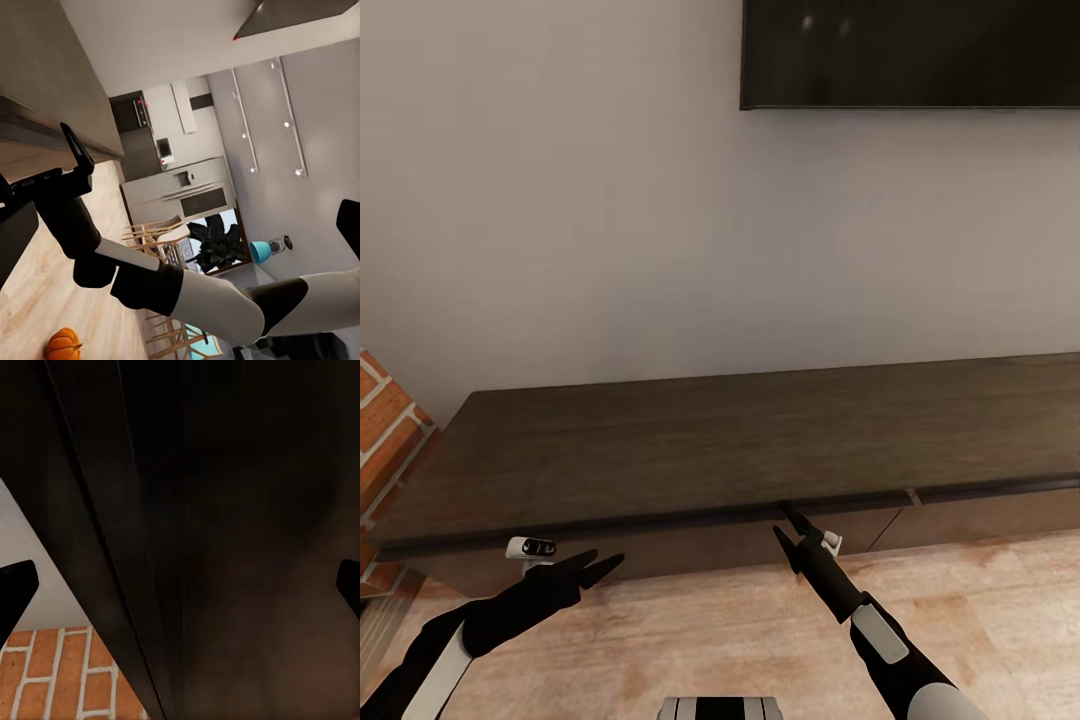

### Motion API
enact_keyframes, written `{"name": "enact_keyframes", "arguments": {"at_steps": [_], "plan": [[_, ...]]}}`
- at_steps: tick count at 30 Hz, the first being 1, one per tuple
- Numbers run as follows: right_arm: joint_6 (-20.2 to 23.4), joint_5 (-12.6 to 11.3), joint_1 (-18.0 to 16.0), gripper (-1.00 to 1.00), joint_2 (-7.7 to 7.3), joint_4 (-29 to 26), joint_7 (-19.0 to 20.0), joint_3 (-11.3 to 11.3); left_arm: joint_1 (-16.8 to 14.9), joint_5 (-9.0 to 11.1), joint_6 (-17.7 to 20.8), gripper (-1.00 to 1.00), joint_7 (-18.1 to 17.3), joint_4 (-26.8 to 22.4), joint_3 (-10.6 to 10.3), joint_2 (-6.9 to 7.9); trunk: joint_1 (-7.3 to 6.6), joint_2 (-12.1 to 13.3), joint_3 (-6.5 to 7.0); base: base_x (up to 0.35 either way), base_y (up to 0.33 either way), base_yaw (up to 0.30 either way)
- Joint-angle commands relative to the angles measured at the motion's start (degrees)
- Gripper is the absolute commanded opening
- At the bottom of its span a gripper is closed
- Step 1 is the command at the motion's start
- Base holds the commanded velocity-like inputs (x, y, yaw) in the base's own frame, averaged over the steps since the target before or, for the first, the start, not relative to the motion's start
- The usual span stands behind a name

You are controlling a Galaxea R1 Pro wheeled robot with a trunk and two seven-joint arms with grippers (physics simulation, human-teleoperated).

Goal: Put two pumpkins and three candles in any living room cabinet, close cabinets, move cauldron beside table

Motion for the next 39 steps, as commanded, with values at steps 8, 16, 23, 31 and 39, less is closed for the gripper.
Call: {"name": "enact_keyframes", "arguments": {"at_steps": [8,16,23,31,39], "plan": [[0.54,-0.57,-0.02,-1.00,-0.01,0.01,0.06,0.08,-0.02,0.13,0.60,1.00,-0.11,-0.01,-0.02,-0.02,-0.01,-0.02,-0.04,0.000,0.000,0.000],[0.54,-0.57,-0.01,-1.00,-0.01,0.04,0.04,0.08,-0.02,0.13,0.60,1.00,-0.11,-0.01,-0.02,-0.02,-0.01,-0.02,-0.04,0.000,0.000,0.000],[0.54,-0.56,-0.02,-1.00,-0.02,0.07,-0.01,0.08,-0.02,0.13,0.60,1.00,-0.11,-0.01,-0.02,-0.02,-0.01,-0.02,-0.04,0.003,0.000,0.000],[0.48,-0.57,0.02,-1.00,-0.01,0.03,-0.17,0.08,-0.02,0.13,0.60,1.00,-0.10,-0.01,-0.02,-0.10,-0.01,-0.02,-0.04,0.006,0.000,0.000],[-1.25,-0.86,-0.03,-1.00,-0.01,0.03,-0.26,-0.08,-0.02,0.13,0.60,1.00,-0.03,-0.01,-0.02,-0.11,-0.01,-0.02,-0.04,0.000,0.000,0.000]]}}
